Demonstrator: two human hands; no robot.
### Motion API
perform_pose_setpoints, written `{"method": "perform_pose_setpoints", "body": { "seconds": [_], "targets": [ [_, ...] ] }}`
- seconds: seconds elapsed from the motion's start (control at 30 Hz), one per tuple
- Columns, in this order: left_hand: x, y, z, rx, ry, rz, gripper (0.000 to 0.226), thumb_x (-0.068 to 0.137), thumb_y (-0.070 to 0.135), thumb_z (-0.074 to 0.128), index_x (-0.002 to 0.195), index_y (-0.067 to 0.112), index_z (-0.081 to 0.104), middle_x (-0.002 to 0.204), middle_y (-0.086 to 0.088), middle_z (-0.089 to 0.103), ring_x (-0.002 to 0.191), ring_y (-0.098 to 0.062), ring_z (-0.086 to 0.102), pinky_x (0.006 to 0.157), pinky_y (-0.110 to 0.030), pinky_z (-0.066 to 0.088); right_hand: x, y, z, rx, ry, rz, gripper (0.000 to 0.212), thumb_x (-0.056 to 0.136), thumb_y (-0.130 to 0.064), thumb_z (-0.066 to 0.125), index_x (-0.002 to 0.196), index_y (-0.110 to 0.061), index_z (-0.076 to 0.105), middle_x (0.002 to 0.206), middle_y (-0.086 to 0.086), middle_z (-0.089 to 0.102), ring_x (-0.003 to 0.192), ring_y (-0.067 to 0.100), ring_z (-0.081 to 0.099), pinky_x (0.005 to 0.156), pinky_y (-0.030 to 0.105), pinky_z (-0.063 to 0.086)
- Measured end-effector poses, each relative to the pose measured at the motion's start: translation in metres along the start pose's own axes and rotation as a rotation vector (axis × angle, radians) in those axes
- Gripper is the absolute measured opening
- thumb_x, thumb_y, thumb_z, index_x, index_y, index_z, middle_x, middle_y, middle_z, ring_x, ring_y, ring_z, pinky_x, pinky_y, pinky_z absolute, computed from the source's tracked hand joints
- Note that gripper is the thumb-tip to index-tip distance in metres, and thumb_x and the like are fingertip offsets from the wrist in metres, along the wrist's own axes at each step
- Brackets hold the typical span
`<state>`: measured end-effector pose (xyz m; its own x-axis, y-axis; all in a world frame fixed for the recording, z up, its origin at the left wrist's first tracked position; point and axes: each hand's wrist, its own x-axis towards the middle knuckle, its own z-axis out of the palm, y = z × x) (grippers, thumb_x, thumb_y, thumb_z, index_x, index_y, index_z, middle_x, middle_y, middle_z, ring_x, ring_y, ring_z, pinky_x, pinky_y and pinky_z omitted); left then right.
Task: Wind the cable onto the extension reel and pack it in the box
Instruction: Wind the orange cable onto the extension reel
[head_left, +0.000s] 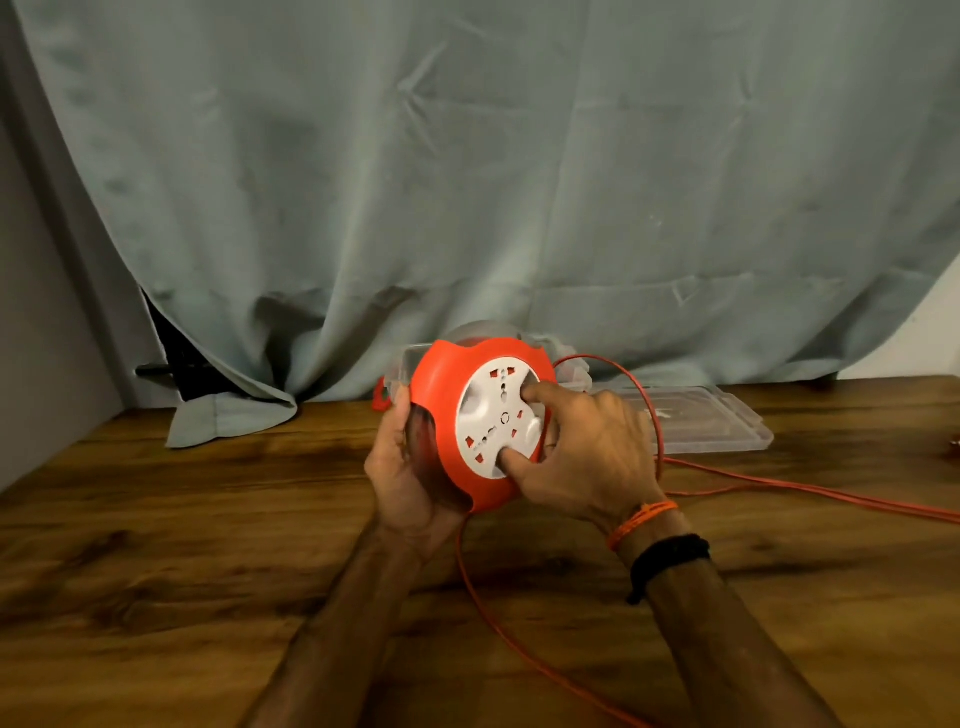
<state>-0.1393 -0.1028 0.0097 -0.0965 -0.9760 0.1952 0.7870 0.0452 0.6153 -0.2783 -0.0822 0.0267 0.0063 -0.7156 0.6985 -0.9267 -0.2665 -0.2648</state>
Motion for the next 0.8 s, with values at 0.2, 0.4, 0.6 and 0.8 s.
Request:
{"method": "perform_pose_setpoints", "body": {
  "seconds": [0.2,0.4,0.6,0.8],
  "targets": [
    [-0.03,0.009,0.038,0.035,0.038,0.247,0.029,0.106,0.005,0.03,0.106,0.009,0.058,0.039,0.02,0.06,0.041,0.014,0.057,0.045,-0.003,0.042,-0.002,-0.041,0.017,0.655,0.017,0.555,0.066,0.067,-0.066,0.069,0.049,-0.003,0.06,0.047,0.001,0.062,0.05,0.015,0.062,0.058,0.039,0.055],
    [-0.008,0.004,0.02,0.063,0.118,0.209,0.036,0.106,0.025,0.034,0.096,0.009,0.065,0.062,0.002,0.075,0.057,-0.005,0.072,0.057,-0.021,0.06,-0.003,-0.03,0.021,0.636,-0.006,0.465,0.069,0.074,-0.065,0.066,0.035,-0.014,0.04,0.034,-0.01,0.047,0.04,0.005,0.05,0.051,0.028,0.045],
    [-0.001,0.005,0.003,-0.056,-0.037,-0.019,0.066,0.1,0.054,0.027,0.118,0.01,0.073,0.118,-0.018,0.072,0.108,-0.033,0.071,0.085,-0.045,0.059,0.007,-0.002,0.005,0.256,0.089,0.069,0.038,0.067,-0.064,0.066,0.068,-0.025,0.065,0.04,-0.013,0.044,0.046,0.005,0.05,0.053,0.022,0.04],
    [0.001,0.003,0.0,-0.078,-0.088,-0.045,0.069,0.097,0.059,0.028,0.127,0.01,0.066,0.125,-0.019,0.069,0.113,-0.037,0.067,0.091,-0.051,0.056,0.007,0.008,-0.001,0.106,-0.083,-0.062,0.057,0.066,-0.06,0.064,0.115,-0.033,0.055,0.059,-0.017,0.05,0.068,0.016,0.061,0.071,0.032,0.052]
  ]
}}
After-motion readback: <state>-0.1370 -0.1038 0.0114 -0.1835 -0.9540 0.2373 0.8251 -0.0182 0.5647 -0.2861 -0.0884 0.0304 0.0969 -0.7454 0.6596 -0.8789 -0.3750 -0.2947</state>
